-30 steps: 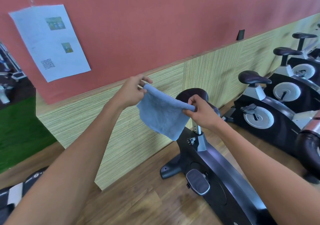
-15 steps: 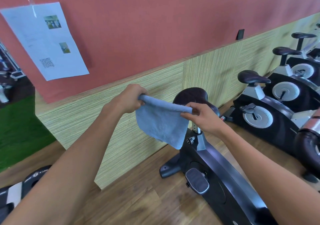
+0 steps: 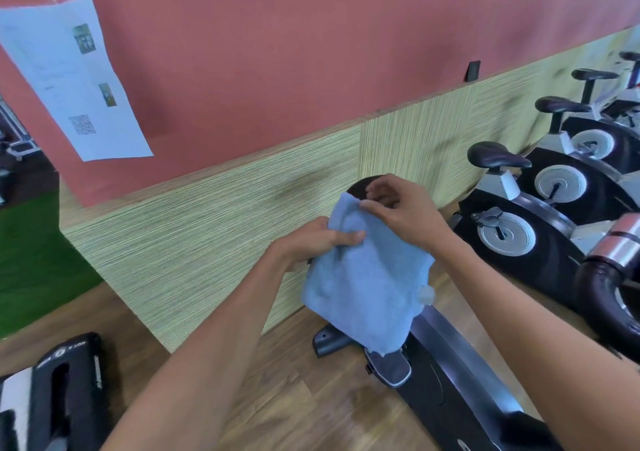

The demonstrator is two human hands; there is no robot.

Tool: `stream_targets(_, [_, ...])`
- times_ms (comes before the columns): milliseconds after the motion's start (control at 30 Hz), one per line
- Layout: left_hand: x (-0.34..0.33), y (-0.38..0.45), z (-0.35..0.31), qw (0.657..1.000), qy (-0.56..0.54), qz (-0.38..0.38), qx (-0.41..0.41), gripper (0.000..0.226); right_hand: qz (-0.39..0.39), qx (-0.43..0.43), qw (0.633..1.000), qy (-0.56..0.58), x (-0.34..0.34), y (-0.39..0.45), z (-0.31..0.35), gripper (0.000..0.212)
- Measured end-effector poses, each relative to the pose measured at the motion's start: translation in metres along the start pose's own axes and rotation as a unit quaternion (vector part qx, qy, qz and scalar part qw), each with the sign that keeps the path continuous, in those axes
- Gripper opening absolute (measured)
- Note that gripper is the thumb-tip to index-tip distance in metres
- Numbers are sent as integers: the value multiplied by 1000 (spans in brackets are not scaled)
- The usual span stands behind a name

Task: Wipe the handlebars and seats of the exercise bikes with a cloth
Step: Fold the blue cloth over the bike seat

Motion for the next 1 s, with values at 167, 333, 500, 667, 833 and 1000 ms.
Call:
stream_targets(167, [23, 8, 3, 983, 92, -152, 51, 50, -101, -264, 952, 117, -19, -66, -83, 30])
stream_targets(333, [-16, 8, -27, 960, 237, -146, 2, 44, -14, -387, 838, 385, -102, -90, -89, 64])
stream_targets(500, [-39, 6, -23, 997, 33, -69, -27, 54, -113, -370, 776, 498, -92, -89, -79, 65])
stream_targets(667, [-12, 4, -3, 978, -59, -187, -77, 59, -130, -373, 769, 502, -82, -87, -70, 53])
stream_targets(833, [1, -5, -33, 923, 140, -303, -193, 44, -105, -371, 804, 453, -83, -85, -71, 53])
stream_targets(1000, [4, 10, -9, 940, 133, -300, -90, 61, -108, -323, 862, 375, -67, -78, -70, 50])
Point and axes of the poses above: each hand's wrist, its own y-axis towards the middle knuckle, its own x-axis out of the back of the hand, z = x × y, the point moved 10 cm from there along y, towards the middle knuckle, and after that the axes turned 8 degrees about -y, right-handed, at the moved point
